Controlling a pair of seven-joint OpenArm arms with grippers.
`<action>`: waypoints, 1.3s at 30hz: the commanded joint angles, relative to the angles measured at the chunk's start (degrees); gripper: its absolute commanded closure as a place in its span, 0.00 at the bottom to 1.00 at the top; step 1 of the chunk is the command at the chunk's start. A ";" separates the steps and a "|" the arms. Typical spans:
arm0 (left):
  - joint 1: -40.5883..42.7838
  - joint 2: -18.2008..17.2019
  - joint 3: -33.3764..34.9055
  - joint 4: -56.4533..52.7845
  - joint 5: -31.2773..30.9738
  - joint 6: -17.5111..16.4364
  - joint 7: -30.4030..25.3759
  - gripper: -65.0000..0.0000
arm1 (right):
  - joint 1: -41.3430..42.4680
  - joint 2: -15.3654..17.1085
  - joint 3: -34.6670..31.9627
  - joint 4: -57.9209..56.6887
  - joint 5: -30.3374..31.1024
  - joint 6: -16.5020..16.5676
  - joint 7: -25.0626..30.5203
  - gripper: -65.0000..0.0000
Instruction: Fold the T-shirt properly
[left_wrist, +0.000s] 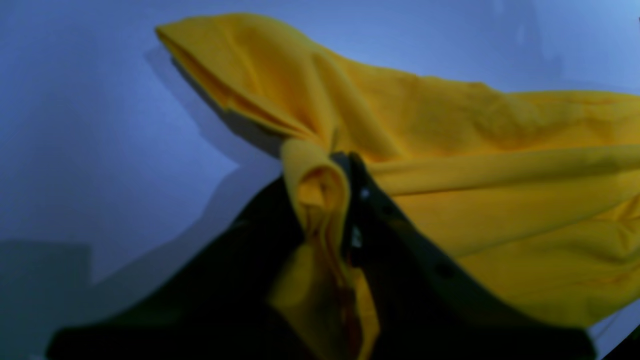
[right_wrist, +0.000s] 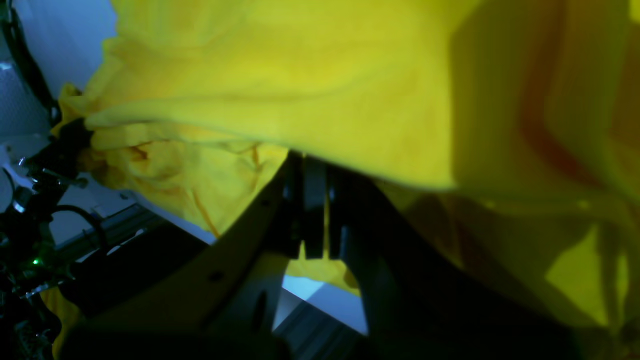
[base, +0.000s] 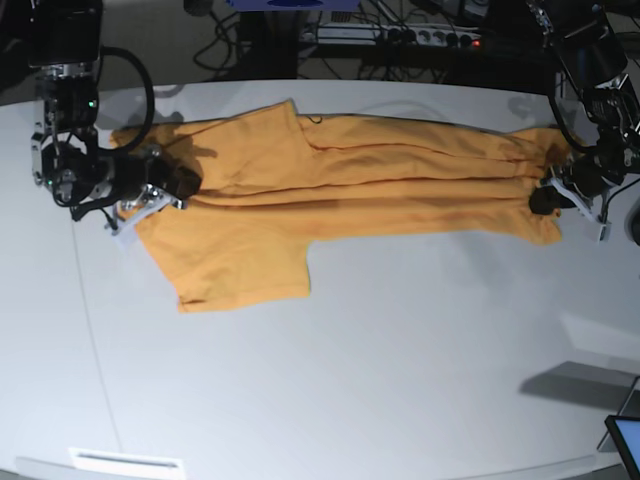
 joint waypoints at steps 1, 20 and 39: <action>0.12 -0.98 0.14 0.10 3.38 0.99 2.41 1.00 | 0.87 0.63 0.25 0.26 1.09 0.07 0.17 1.00; 1.87 -1.07 -0.22 15.13 3.29 0.99 7.95 1.00 | 0.61 -1.74 0.16 -5.19 -5.24 0.07 1.84 1.00; -4.98 6.66 2.51 29.64 3.20 7.01 16.92 1.00 | 0.70 -3.41 0.16 -4.75 -5.15 0.07 1.57 1.00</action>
